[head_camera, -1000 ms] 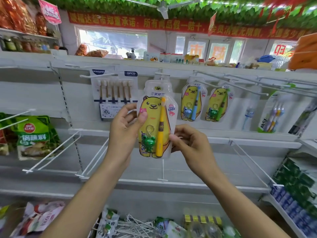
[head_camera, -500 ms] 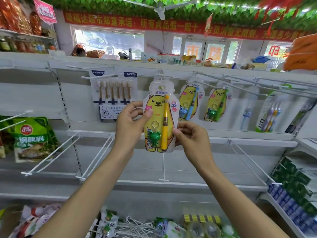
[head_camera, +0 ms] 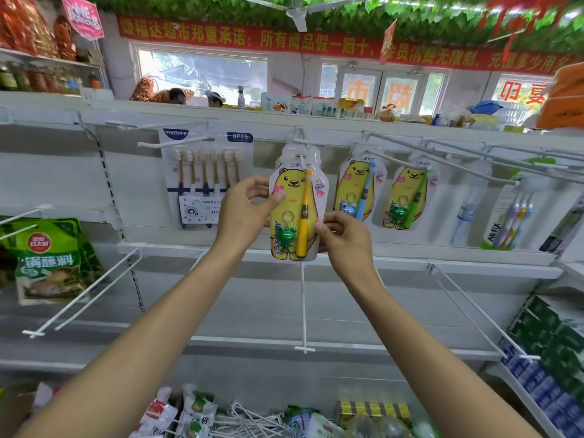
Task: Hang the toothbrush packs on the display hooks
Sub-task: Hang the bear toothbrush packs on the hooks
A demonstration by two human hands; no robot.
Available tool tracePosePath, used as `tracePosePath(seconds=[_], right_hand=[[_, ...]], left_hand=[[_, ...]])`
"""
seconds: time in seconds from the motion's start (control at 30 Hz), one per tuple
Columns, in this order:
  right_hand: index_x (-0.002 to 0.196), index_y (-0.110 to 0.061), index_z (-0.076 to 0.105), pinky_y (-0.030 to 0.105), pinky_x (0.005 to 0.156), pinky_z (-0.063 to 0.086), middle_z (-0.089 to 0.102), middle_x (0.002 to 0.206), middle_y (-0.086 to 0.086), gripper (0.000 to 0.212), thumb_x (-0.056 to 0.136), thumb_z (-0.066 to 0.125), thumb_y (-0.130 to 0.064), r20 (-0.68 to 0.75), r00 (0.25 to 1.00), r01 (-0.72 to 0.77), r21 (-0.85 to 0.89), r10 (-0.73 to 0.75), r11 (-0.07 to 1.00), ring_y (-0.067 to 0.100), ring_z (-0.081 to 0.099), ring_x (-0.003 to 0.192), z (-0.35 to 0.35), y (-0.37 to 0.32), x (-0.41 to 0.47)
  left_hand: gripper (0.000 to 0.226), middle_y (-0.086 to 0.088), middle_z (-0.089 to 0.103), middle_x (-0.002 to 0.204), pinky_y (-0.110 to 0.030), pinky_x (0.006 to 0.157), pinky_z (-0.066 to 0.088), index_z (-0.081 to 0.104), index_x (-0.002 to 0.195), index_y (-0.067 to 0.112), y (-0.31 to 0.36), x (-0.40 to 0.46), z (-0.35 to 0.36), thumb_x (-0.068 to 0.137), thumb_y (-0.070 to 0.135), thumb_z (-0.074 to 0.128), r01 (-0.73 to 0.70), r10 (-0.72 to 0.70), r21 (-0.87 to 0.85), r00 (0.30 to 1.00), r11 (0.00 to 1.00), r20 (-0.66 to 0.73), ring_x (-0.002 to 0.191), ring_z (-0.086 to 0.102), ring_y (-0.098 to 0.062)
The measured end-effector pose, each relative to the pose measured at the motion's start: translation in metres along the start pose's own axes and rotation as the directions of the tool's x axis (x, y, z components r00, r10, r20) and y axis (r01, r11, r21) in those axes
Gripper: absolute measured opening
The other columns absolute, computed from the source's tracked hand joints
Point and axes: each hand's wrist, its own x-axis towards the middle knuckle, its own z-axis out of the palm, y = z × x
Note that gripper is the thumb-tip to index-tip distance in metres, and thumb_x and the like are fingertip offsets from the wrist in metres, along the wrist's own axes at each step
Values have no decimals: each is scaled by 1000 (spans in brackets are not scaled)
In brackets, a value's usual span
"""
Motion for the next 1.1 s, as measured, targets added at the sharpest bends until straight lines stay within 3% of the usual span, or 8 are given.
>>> tracePosePath(seconds=[0.07,0.2,0.37,0.6,0.7,0.8,0.93,1.1], right_hand=[[86,-28,63,48,73,62,72,90,8,15,94,65,-16,-8,1000,-16,-32,16,999,26,72,86,4,9,14],[94,-19,66,47,76,62,72,89,5,3,95,63,-19,-16,1000,-7,-78,5,997,22,72,86,10,21,41],[98,-13,68,47,77,61,72,86,3,8,96,61,-18,-26,999,-33,-147,29,989,20,72,82,21,30,72],[87,-16,65,50,78,59,72,79,4,12,97,60,-20,-52,996,-88,-190,79,978,24,71,79,31,35,95],[83,-16,65,48,76,60,72,76,5,19,96,63,-29,-73,992,-117,-215,104,969,23,71,74,27,37,89],[94,-13,68,45,80,59,72,82,2,11,95,61,-21,-95,993,-89,-302,62,949,19,70,78,11,41,68],[108,-12,66,39,79,56,72,97,4,14,96,60,-17,-55,993,57,-547,-104,835,21,66,88,-27,36,34],[123,-15,61,43,88,53,68,117,1,29,94,62,-18,27,983,140,-749,-181,648,23,62,108,-96,31,-20]], left_hand=[[21,-1,69,97,-41,58,62,66,103,18,-5,14,3,86,24,77,-2,2,35,1000,999,4,88,72,-22],[19,-2,69,96,-47,58,62,66,100,22,-17,42,9,85,29,77,-19,17,141,1000,990,15,82,72,-22],[24,0,67,94,-46,57,62,65,102,19,-28,70,17,86,34,75,-44,43,250,999,967,10,80,71,-18],[23,4,68,88,-47,61,61,61,100,25,-41,94,28,84,35,75,-23,27,277,1000,960,-11,75,71,-21],[38,7,64,99,-35,68,56,53,113,24,-46,81,29,83,23,74,-78,115,369,990,926,-79,83,67,-15],[38,4,54,107,-33,69,47,48,111,20,-55,51,31,81,14,70,-191,265,474,960,860,-95,88,57,-17],[26,5,52,106,-32,71,47,52,103,22,-59,8,47,83,10,65,-383,405,516,911,766,76,93,55,-18],[34,10,55,121,-31,75,47,56,123,31,-44,-33,96,90,33,62,-579,351,520,807,628,475,107,52,-14]])
